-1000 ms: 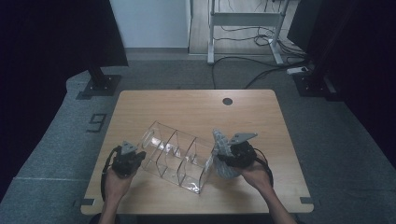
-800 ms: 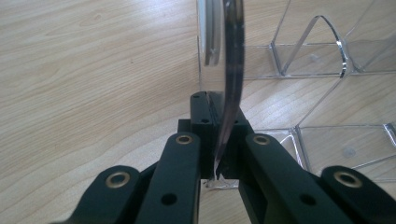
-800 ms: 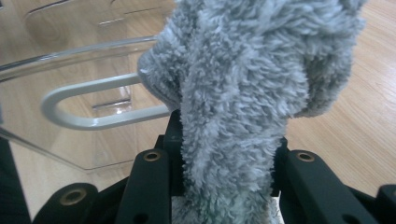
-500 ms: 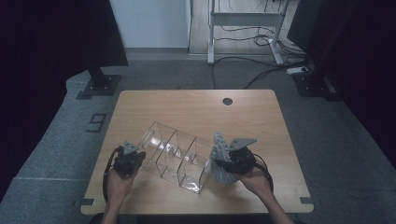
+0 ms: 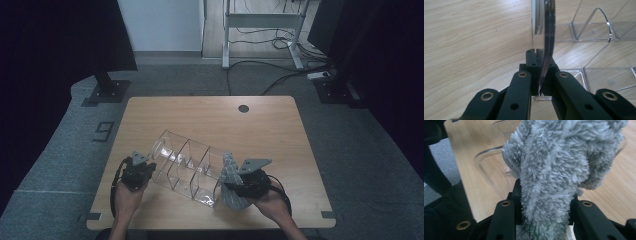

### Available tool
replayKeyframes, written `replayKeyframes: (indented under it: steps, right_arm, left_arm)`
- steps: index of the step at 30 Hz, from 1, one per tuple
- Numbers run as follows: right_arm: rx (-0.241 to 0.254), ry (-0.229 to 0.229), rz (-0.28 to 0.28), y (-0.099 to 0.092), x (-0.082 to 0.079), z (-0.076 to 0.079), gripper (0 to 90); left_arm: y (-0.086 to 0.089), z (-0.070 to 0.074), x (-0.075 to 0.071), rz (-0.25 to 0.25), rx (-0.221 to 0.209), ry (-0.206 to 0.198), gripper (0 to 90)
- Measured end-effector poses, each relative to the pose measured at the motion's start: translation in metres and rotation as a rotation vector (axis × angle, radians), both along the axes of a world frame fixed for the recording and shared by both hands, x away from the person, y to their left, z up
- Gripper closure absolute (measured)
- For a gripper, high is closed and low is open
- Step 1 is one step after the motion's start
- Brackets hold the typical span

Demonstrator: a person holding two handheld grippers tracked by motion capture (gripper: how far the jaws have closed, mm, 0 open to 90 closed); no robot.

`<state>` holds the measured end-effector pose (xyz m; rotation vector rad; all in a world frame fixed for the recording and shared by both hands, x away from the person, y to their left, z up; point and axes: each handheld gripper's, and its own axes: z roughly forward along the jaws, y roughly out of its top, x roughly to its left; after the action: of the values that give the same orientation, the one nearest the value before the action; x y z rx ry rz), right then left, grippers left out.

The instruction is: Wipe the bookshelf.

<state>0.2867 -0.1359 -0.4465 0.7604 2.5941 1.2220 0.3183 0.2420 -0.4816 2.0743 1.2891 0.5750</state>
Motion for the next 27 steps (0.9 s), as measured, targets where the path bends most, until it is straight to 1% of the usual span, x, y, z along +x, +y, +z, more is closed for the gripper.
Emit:
replayKeyframes:
  steps: [8,14,21,27]
  right_arm:
    - [-0.001,-0.001,0.042,0.006,-0.017,0.002,64.5]
    - [0.013,0.008,0.08,0.009,-0.027,0.003,64.4]
    - [0.014,0.022,0.08,0.011,-0.027,-0.004,64.7]
    - [-0.013,0.037,0.084,0.012,-0.025,-0.014,64.7]
  left_arm:
    - [-0.001,0.0,0.0,0.008,0.003,0.002,87.3]
    - [-0.001,0.0,0.0,0.012,0.002,0.005,87.3]
    - [0.0,0.0,0.0,0.006,-0.003,0.006,87.3]
    - [0.001,0.0,0.0,-0.008,-0.007,0.009,87.3]
